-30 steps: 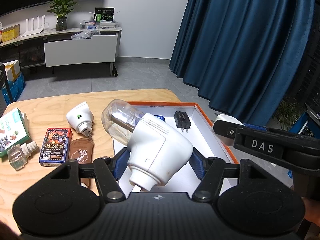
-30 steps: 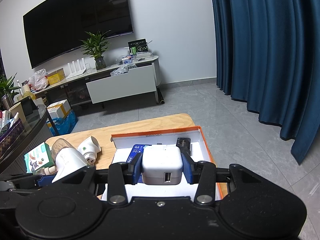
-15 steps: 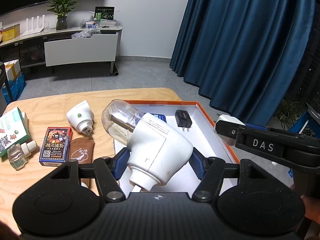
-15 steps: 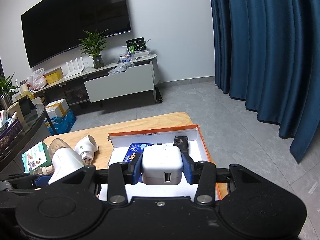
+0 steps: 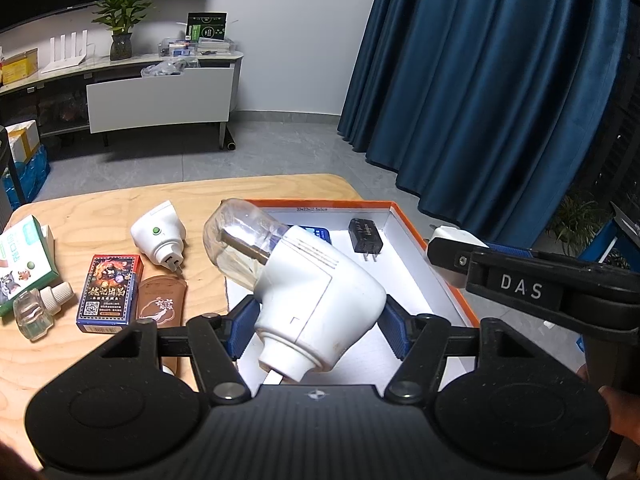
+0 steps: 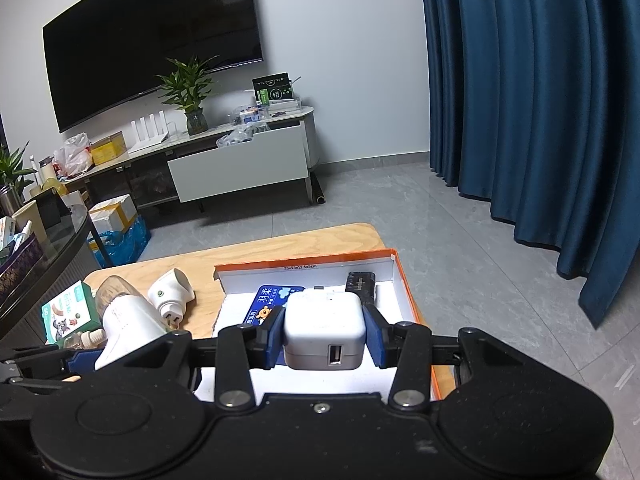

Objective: Organize rigid objects
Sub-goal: 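Hold the diffuser and cube charger above the box, lowering slowly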

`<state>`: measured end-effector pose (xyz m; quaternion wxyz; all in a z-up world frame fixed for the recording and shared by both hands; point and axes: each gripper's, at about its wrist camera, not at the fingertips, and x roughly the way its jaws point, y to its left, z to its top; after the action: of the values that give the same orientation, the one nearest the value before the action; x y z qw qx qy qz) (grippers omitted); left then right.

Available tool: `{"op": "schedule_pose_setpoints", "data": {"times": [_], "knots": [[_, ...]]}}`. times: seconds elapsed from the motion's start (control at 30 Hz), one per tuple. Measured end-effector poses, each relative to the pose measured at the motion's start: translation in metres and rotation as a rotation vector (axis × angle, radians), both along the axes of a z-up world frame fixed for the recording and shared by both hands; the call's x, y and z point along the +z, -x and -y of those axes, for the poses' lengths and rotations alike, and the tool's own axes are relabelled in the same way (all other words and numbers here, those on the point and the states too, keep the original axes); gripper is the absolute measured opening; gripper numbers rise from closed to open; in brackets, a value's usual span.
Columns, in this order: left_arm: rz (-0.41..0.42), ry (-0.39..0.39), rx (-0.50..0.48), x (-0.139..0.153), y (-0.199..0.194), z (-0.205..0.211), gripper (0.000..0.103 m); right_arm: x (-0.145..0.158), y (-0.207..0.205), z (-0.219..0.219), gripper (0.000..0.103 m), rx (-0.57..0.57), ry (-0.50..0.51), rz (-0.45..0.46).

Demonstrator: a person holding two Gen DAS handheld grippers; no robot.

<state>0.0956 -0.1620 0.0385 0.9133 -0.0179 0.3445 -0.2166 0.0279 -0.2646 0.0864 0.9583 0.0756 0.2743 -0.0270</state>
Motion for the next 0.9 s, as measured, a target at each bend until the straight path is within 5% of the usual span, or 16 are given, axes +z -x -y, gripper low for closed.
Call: {"op": "schedule_pose_setpoints", "data": {"times": [0.9], "knots": [[-0.012, -0.009, -0.009, -0.004, 0.000, 0.005, 0.065, -0.014, -0.014, 0.006, 0.052, -0.001, 0.000, -0.035]]}}
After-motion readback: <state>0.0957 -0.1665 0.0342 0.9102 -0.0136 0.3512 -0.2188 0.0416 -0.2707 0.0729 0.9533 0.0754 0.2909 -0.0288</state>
